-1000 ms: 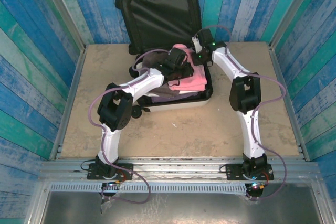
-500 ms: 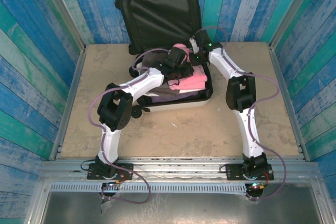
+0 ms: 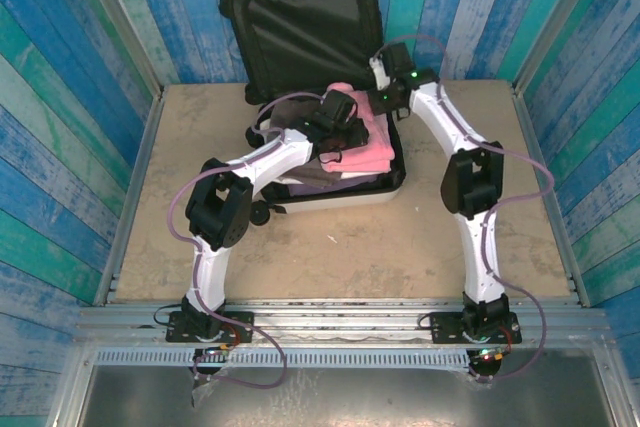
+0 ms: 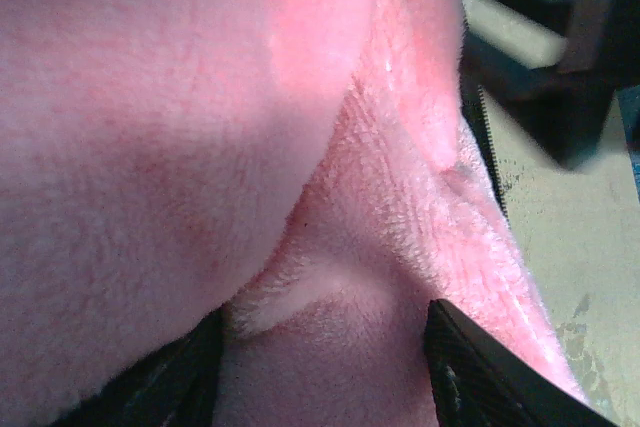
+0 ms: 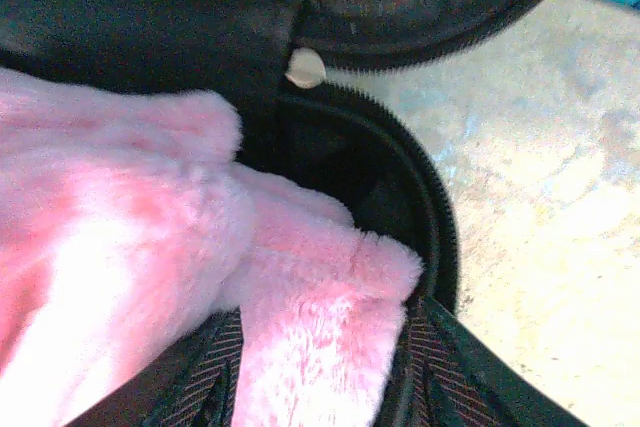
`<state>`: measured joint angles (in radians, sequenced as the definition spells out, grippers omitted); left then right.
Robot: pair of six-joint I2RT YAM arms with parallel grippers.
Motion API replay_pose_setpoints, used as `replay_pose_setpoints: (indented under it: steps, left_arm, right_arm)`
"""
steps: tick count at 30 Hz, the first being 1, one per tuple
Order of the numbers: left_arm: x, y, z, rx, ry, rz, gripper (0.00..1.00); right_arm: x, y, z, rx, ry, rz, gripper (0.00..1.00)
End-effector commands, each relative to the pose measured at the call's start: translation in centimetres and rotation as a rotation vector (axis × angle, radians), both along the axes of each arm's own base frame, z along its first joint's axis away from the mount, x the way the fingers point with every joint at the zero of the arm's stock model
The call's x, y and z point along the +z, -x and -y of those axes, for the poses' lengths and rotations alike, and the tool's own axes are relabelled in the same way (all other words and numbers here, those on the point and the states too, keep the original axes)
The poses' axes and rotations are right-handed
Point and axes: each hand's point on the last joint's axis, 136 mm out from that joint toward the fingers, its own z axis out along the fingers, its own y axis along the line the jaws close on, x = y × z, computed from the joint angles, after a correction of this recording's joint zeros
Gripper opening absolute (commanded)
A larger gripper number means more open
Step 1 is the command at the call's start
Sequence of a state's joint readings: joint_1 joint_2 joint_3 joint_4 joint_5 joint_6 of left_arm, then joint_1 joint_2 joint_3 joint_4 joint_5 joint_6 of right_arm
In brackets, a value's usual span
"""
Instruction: Pack the luggage
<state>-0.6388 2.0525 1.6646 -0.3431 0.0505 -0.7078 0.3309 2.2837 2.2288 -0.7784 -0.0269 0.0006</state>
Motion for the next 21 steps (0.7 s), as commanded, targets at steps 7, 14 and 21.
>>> replay_pose_setpoints:
  steps: [7, 14, 21]
  left_arm:
    - [2.8, -0.3, -0.3, 0.005, -0.012, 0.042, 0.61]
    - [9.9, -1.1, -3.4, 0.062, -0.108, 0.22, 0.79]
    - [13.0, 3.4, -12.2, 0.277, -0.128, 0.247, 0.87]
  right_arm:
    - [9.3, 1.1, 2.1, 0.029, -0.217, 0.119, 0.53]
    - [11.9, -1.2, 2.1, 0.163, -0.458, 0.291, 0.54]
    - [14.1, -2.0, 1.0, 0.349, -0.41, 0.738, 0.66]
